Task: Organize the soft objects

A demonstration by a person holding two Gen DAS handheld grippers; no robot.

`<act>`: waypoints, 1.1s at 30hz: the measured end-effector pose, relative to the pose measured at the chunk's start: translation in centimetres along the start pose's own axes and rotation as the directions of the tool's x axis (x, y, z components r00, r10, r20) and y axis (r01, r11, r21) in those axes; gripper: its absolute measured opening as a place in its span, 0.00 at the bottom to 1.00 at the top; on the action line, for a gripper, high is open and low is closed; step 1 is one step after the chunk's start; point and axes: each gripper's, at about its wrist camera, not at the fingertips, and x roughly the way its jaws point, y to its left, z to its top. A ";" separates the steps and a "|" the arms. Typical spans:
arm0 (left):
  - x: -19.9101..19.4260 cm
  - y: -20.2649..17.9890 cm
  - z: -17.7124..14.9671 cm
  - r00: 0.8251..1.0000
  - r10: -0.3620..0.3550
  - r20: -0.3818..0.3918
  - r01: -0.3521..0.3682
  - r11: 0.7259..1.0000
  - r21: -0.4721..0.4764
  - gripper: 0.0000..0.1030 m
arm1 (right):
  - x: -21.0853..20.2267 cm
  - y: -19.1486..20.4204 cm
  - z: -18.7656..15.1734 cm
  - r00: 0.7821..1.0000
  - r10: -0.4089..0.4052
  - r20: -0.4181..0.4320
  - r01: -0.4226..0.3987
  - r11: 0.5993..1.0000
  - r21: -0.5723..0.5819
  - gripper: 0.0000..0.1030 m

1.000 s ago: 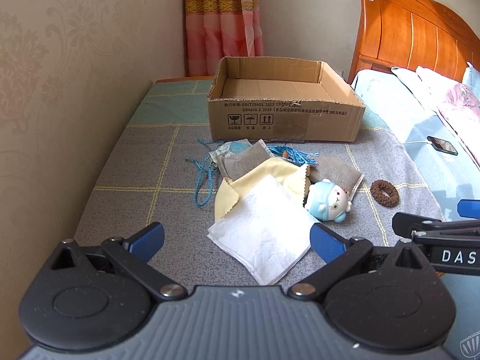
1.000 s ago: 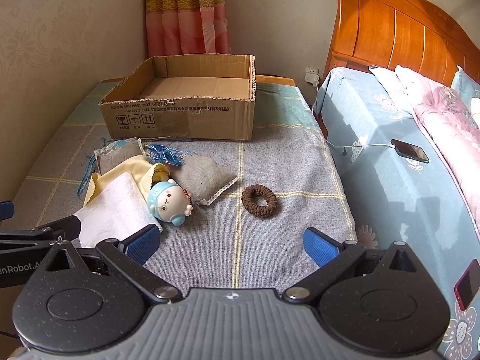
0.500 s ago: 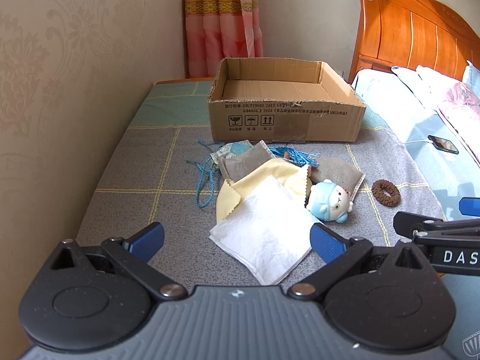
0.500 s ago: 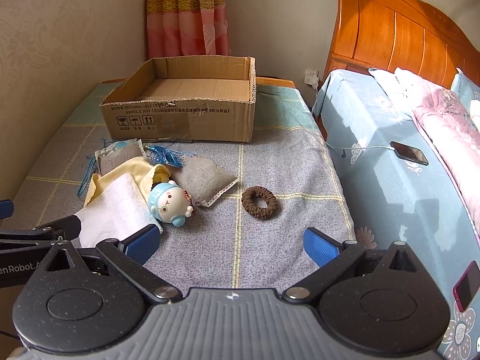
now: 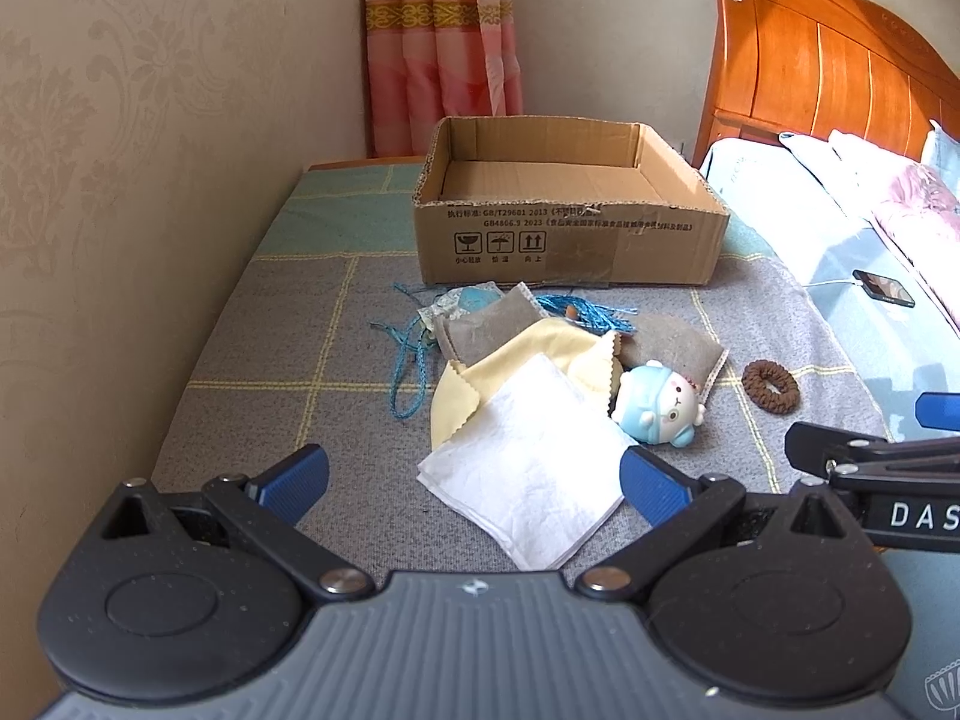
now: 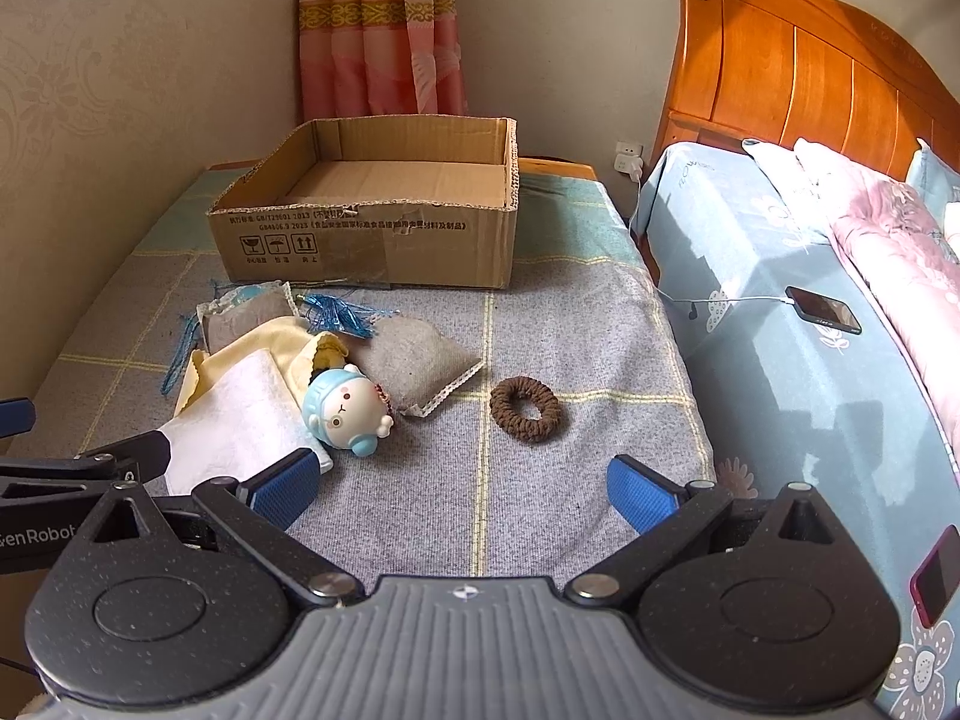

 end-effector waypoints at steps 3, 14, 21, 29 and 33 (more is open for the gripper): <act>0.2 0.1 0.1 1.000 -0.011 -0.001 0.011 1.000 0.001 0.99 | 0.0 0.0 0.0 1.000 0.005 0.007 -0.005 1.000 -0.002 1.00; 0.8 0.5 0.1 0.999 -0.024 0.039 0.022 0.997 0.067 0.99 | -0.2 -0.3 0.0 0.998 0.043 0.050 -0.042 0.999 -0.028 1.00; 2.3 0.9 -0.7 0.992 -0.119 0.032 0.114 0.984 0.137 0.99 | 0.5 -1.0 -0.4 0.994 0.069 0.080 -0.063 0.995 -0.078 1.00; 3.6 0.3 -1.4 0.986 -0.163 0.019 0.155 0.962 0.226 0.99 | 3.8 -2.6 -1.9 0.995 0.083 0.055 -0.074 0.987 -0.142 1.00; 4.5 0.1 -1.6 0.981 -0.196 0.011 0.188 0.955 0.228 0.99 | 5.8 -3.3 -2.9 0.997 0.071 0.011 -0.069 0.987 -0.143 1.00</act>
